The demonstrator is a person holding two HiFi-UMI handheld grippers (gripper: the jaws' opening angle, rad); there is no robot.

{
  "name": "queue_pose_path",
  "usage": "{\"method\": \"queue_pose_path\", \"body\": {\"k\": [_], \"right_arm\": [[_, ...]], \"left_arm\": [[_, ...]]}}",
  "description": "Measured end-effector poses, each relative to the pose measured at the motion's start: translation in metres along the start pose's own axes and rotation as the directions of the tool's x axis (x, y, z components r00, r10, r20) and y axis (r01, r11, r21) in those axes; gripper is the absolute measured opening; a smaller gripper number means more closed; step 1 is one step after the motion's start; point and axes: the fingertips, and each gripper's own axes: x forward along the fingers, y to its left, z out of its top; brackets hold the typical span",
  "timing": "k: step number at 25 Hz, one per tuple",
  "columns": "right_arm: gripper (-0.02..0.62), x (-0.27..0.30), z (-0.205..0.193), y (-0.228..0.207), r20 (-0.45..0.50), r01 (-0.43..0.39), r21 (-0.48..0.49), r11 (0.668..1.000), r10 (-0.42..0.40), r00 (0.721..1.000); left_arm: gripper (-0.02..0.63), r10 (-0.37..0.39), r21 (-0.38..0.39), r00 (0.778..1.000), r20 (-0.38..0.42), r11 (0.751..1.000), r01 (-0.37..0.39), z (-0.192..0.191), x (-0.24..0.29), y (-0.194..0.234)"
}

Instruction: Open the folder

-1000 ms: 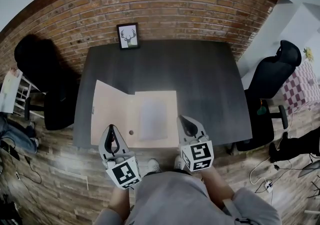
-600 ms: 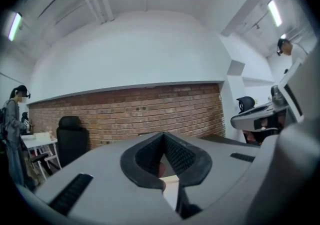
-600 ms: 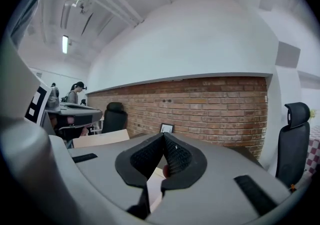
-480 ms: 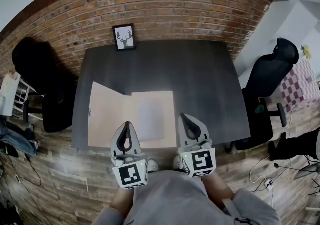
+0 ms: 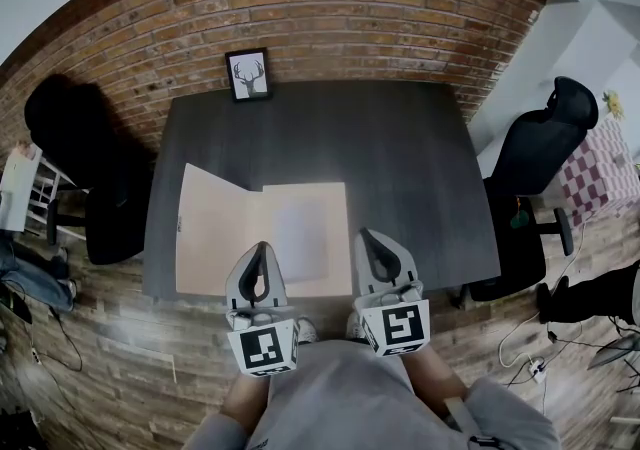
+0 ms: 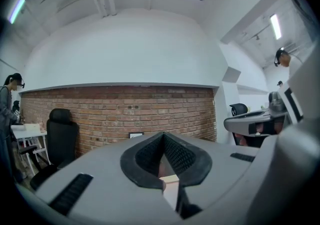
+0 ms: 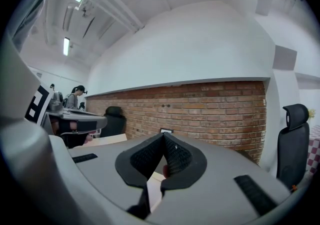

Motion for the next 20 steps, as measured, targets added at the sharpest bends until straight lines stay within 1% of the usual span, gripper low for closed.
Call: {"method": "queue_pose_path", "body": {"k": [9, 20], "right_arm": [[-0.002, 0.002, -0.0055, 0.0014, -0.009, -0.012, -0.004, 1.0, 0.012, 1.0], [-0.002, 0.0025, -0.0055, -0.0023, -0.019, -0.008, -0.012, 1.0, 0.008, 1.0]], "left_arm": [[0.002, 0.002, 0.003, 1.0, -0.003, 1.0, -0.002, -0.0006, 0.0023, -0.0008], [0.002, 0.012, 0.009, 1.0, -0.01, 1.0, -0.012, -0.0017, 0.0027, -0.0008]]}}
